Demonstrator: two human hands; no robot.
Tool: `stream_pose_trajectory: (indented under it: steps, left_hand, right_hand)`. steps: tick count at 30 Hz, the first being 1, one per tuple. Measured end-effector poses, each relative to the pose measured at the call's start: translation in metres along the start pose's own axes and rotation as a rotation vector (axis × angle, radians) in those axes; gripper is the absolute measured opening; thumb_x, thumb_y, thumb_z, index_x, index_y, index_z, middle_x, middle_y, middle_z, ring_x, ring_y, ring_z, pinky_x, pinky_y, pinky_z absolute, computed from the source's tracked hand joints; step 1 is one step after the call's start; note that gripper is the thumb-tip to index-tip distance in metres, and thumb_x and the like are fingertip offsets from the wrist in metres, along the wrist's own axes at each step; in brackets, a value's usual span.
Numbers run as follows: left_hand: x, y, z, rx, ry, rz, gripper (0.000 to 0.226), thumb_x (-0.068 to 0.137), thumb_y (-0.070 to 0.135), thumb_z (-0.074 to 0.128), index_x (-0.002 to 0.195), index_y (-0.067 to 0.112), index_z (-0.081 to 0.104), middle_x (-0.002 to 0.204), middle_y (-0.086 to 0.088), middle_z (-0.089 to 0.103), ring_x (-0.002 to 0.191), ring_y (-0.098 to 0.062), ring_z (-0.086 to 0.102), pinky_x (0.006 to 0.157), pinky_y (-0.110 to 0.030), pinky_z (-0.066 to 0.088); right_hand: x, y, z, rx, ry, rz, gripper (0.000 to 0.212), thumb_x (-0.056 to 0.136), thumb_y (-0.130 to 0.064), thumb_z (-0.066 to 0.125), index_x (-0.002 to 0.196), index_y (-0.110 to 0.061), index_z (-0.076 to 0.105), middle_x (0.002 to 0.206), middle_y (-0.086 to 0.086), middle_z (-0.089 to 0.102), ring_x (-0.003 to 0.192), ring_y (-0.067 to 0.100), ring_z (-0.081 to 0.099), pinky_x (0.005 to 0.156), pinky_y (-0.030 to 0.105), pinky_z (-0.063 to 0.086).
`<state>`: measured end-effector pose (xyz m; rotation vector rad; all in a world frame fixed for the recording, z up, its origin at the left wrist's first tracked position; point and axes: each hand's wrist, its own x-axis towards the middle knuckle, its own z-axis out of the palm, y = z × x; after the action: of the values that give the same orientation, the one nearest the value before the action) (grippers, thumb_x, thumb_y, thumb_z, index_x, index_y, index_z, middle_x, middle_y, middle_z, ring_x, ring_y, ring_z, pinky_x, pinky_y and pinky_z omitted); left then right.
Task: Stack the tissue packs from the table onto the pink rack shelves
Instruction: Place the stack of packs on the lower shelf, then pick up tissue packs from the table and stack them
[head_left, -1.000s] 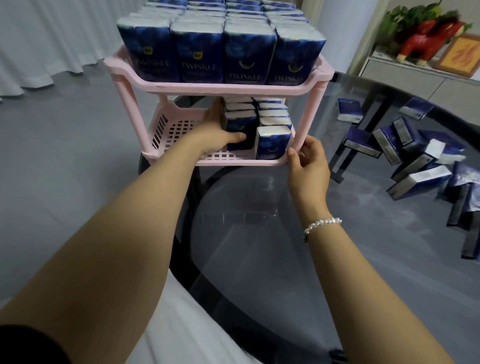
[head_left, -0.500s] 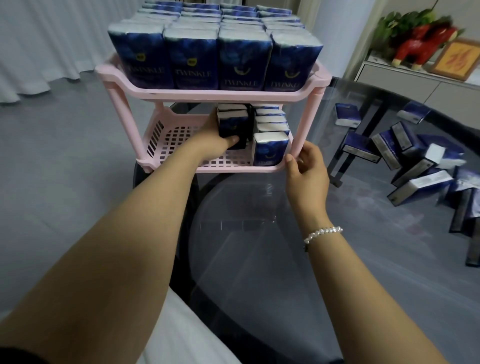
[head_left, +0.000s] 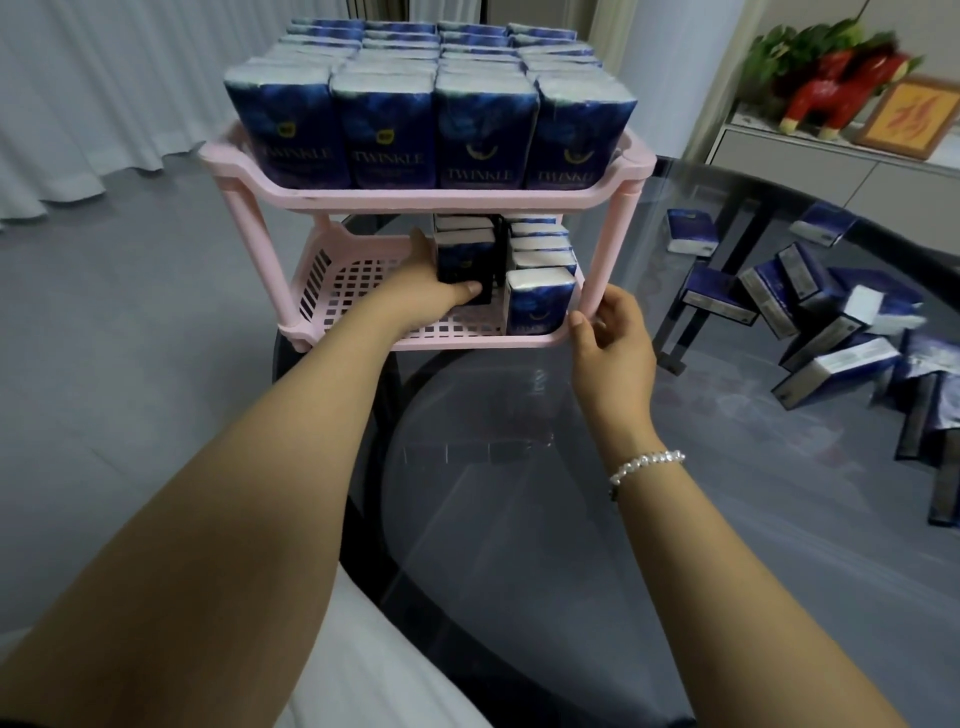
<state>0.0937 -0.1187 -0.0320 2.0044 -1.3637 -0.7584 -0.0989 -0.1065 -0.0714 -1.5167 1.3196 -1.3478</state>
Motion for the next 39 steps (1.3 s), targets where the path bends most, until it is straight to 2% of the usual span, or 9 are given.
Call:
stream_pose_trajectory:
  steps: [5,10,14,18,24,30,33,35,39]
  left_hand:
    - [-0.022,0.003,0.0,-0.046,0.065,0.001,0.078,0.092,0.041,0.056,0.15,0.007,0.015,0.15,-0.008,0.037,0.134,-0.025,0.039,0.089,-0.021,0.028]
    - [-0.056,0.011,0.01,-0.108,0.144,0.029,0.05,0.093,0.034,0.056,0.132,0.006,0.044,0.132,-0.011,0.055,0.122,-0.028,0.051,0.089,-0.025,0.035]
    - [-0.093,0.03,0.019,-0.052,0.308,0.015,0.044,0.093,0.034,0.053,0.129,0.008,0.048,0.13,-0.012,0.05,0.116,-0.029,0.049,0.086,-0.029,0.037]
    - [-0.128,0.051,0.033,-0.063,0.37,0.131,0.028,0.09,0.031,0.057,0.113,0.016,0.058,0.119,-0.005,0.051,0.109,-0.023,0.053,0.089,-0.029,0.042]
    - [-0.153,0.086,0.069,-0.078,0.248,0.29,0.017,0.089,0.026,0.058,0.101,0.015,0.063,0.103,0.003,0.051,0.1,-0.02,0.058,0.089,-0.034,0.048]
    - [-0.144,0.116,0.116,-0.061,0.137,0.335,0.016,0.09,0.03,0.057,0.1,0.02,0.064,0.103,0.004,0.055,0.098,-0.017,0.059,0.092,-0.035,0.049]
    - [-0.138,0.13,0.143,-0.116,0.039,0.337,0.021,0.091,0.029,0.058,0.107,0.018,0.065,0.112,0.0,0.058,0.097,-0.014,0.061,0.086,-0.025,0.046]
    - [-0.133,0.14,0.161,-0.152,-0.032,0.34,0.03,0.091,0.029,0.06,0.117,0.015,0.063,0.121,-0.002,0.057,0.102,-0.013,0.06,0.083,-0.019,0.042]
    - [-0.121,0.158,0.188,-0.163,-0.096,0.335,0.045,0.086,0.03,0.067,0.128,0.018,0.055,0.127,0.002,0.05,0.112,-0.013,0.054,0.089,-0.022,0.043]
  right_hand:
    - [-0.002,-0.003,-0.002,0.012,-0.007,0.0,0.023,0.092,-0.014,0.053,0.115,-0.022,0.055,0.089,-0.019,0.06,0.078,-0.005,0.055,0.067,0.002,0.042]
    - [-0.008,-0.01,-0.006,0.028,-0.042,0.018,0.028,0.093,-0.016,0.053,0.12,-0.022,0.054,0.094,-0.019,0.06,0.084,-0.003,0.056,0.077,0.01,0.042]
    - [-0.013,-0.018,-0.016,0.052,-0.075,0.051,0.036,0.094,-0.02,0.053,0.129,-0.022,0.051,0.113,-0.012,0.061,0.104,0.004,0.056,0.089,0.019,0.043]
    - [-0.023,-0.028,-0.045,0.05,-0.041,0.065,0.032,0.094,-0.021,0.052,0.127,-0.02,0.053,0.106,-0.013,0.056,0.1,0.004,0.052,0.087,0.02,0.041]
    - [-0.029,-0.036,-0.105,-0.02,0.049,-0.006,0.022,0.094,-0.02,0.052,0.114,-0.017,0.06,0.102,-0.008,0.061,0.091,0.003,0.055,0.07,0.006,0.039]
    - [-0.019,-0.03,-0.165,-0.142,0.191,-0.052,0.017,0.093,-0.019,0.052,0.108,-0.017,0.061,0.098,-0.002,0.061,0.084,0.01,0.058,0.065,0.013,0.04]
    - [-0.017,-0.016,-0.186,-0.191,0.301,-0.046,0.017,0.093,-0.015,0.051,0.107,-0.014,0.061,0.1,0.003,0.059,0.087,0.016,0.057,0.071,0.022,0.04]
    - [-0.017,-0.005,-0.195,-0.187,0.35,-0.012,0.019,0.093,-0.012,0.049,0.109,-0.013,0.06,0.105,0.004,0.057,0.089,0.014,0.054,0.073,0.021,0.038]
    - [-0.016,0.009,-0.196,-0.134,0.379,0.023,0.022,0.095,-0.007,0.045,0.112,-0.016,0.055,0.104,0.0,0.058,0.085,0.011,0.057,0.069,0.017,0.039]
